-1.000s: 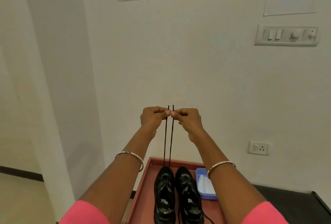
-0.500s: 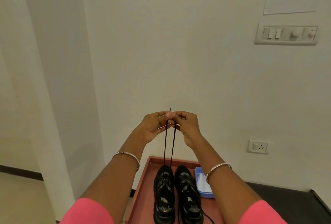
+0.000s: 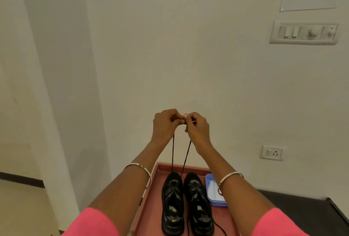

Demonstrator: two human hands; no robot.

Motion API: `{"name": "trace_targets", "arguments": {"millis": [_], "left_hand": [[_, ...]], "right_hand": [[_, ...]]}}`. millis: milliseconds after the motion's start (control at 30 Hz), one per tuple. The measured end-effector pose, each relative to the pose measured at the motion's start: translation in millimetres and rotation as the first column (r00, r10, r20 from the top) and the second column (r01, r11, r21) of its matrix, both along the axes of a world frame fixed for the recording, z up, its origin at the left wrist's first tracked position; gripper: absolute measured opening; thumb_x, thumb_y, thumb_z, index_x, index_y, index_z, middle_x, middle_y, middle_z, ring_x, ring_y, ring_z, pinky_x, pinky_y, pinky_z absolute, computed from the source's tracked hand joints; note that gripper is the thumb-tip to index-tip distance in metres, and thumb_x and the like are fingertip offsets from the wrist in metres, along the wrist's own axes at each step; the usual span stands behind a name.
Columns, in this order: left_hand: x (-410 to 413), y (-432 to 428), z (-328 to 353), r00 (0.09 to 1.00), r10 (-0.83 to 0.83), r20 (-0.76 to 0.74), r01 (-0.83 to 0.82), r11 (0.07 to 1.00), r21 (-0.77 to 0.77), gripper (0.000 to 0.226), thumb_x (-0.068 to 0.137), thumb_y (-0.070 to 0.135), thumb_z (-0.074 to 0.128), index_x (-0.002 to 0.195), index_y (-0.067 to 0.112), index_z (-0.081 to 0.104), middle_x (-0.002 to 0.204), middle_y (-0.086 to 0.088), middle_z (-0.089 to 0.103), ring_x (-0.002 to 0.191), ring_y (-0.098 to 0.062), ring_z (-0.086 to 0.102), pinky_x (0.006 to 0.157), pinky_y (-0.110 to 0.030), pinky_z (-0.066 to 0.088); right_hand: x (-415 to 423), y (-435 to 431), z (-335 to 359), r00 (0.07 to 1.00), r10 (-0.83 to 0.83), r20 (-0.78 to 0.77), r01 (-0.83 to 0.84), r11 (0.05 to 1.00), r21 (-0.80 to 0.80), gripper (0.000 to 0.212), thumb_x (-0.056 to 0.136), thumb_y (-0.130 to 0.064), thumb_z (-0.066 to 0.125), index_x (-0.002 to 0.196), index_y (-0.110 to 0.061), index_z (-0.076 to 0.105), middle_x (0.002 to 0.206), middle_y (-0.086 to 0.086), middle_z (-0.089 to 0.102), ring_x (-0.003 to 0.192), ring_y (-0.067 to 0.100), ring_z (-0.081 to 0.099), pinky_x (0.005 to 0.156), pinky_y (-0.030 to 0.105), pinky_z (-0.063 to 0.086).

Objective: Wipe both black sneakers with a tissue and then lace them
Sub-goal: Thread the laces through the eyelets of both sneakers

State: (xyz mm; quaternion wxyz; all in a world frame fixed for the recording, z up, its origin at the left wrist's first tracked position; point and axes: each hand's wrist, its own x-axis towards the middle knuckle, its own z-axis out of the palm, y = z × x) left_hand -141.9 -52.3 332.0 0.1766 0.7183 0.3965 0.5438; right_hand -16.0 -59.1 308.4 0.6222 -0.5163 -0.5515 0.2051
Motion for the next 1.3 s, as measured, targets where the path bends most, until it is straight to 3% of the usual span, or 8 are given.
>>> {"name": "trace_targets", "arguments": {"millis": [167,333,400,533,633,767,900,1300], "left_hand": [[-6.1,8.8,-15.2,0.844,0.358,-0.4,-0.072,0.814,0.576,0.015,0.078,0.001,0.082,0.08,0.011,0.069,0.07,-0.002,0.07,0.064,-0.021,0.065,0.056,-0.029,0.051],[-15.7,11.2,-14.5,0.662,0.507,-0.551,0.083,0.682,0.727,0.033,0.056,-0.014,0.082,0.078,0.007,0.069,0.066,-0.005,0.064,0.06,-0.021,0.06,0.053,-0.029,0.05],[-17.4,14.4,-10.0,0.618,0.517,-0.593,0.088,0.704,0.705,0.032,0.057,-0.015,0.08,0.078,0.007,0.071,0.067,-0.005,0.064,0.06,-0.022,0.06,0.052,-0.03,0.048],[-13.7,16.6,8.4,0.553,0.426,-0.716,-0.088,0.885,0.458,0.025,0.09,-0.002,0.058,0.1,0.017,0.07,0.092,-0.001,0.069,0.089,-0.025,0.064,0.069,-0.033,0.036],[-11.2,22.1,24.8,0.675,0.241,-0.697,-0.248,0.964,0.094,0.013,0.1,0.021,0.056,0.1,0.023,0.069,0.097,0.004,0.07,0.099,-0.022,0.063,0.086,-0.037,0.042],[-22.1,31.8,38.9,0.861,-0.026,-0.508,-0.131,0.954,-0.27,0.016,0.096,0.034,0.065,0.088,0.022,0.073,0.1,-0.001,0.073,0.099,-0.022,0.065,0.087,-0.041,0.05],[-30.9,30.2,45.9,0.959,-0.205,-0.195,0.061,0.823,-0.565,0.023,0.094,0.024,0.069,0.107,0.006,0.076,0.13,-0.009,0.066,0.128,-0.023,0.053,0.099,-0.038,0.043],[-65.0,36.4,-0.4,0.933,0.205,0.297,0.083,0.677,-0.731,0.018,0.097,0.022,0.064,0.105,0.006,0.07,0.098,-0.004,0.076,0.101,-0.015,0.07,0.1,-0.045,0.05]], "right_hand": [[-8.5,5.1,2.1,0.982,-0.098,0.159,0.103,0.994,-0.026,0.033,0.103,-0.027,0.049,0.086,-0.004,0.065,0.076,0.005,0.066,0.069,0.017,0.061,0.062,0.029,0.046],[-7.0,6.9,27.3,0.977,0.045,-0.21,-0.145,0.86,-0.49,0.02,0.089,-0.009,0.051,0.071,-0.005,0.056,0.061,0.007,0.05,0.048,0.015,0.035,0.044,0.025,0.03],[-0.8,5.6,35.7,0.973,0.124,-0.193,-0.214,0.797,-0.566,0.019,0.089,-0.006,0.053,0.07,-0.006,0.058,0.057,0.003,0.047,0.045,0.012,0.03,0.042,0.023,0.025],[2.9,10.0,33.0,0.99,0.128,-0.05,-0.137,0.879,-0.456,0.028,0.096,-0.027,0.062,0.08,-0.005,0.064,0.061,0.005,0.058,0.045,0.011,0.043,0.043,0.023,0.033],[0.5,12.1,16.7,0.997,0.028,0.074,-0.018,0.991,-0.13,0.038,0.098,-0.041,0.06,0.087,-0.006,0.062,0.071,0.005,0.07,0.054,0.01,0.06,0.055,0.024,0.046],[-1.4,9.0,-8.6,0.956,-0.142,0.257,0.087,0.973,0.215,0.031,0.097,-0.044,0.06,0.085,-0.016,0.059,0.079,-0.007,0.063,0.074,0.01,0.06,0.062,0.026,0.049],[-6.1,6.5,-17.1,0.925,-0.187,0.33,0.07,0.939,0.337,0.027,0.096,-0.047,0.06,0.09,-0.021,0.061,0.084,-0.012,0.062,0.079,0.009,0.058,0.063,0.027,0.049],[34.1,10.6,-36.8,0.986,-0.162,0.028,0.161,0.986,0.041,0.014,0.095,-0.024,0.065,0.087,-0.013,0.067,0.083,-0.003,0.069,0.082,0.013,0.063,0.065,0.013,0.041]]}}
